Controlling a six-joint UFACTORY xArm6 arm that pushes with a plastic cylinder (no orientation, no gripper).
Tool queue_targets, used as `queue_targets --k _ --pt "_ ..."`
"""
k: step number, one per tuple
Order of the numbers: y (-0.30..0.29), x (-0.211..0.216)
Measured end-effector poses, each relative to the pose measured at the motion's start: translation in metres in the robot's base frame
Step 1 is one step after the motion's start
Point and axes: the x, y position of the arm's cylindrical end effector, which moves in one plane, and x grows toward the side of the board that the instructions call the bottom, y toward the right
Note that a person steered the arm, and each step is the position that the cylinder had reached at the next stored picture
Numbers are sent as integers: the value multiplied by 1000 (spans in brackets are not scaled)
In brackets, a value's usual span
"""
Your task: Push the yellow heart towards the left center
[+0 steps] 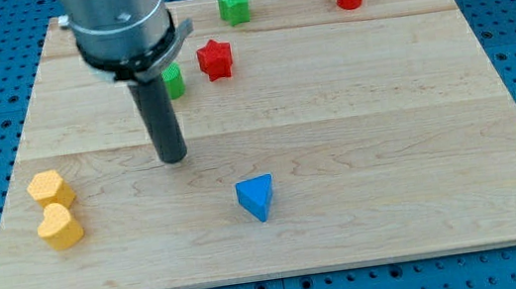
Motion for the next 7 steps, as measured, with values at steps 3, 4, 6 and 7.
queue_targets --k 3,4,6,7 --pt "-102 135" --pt "-143 124" --pt "-100 66" --pt "-95 44"
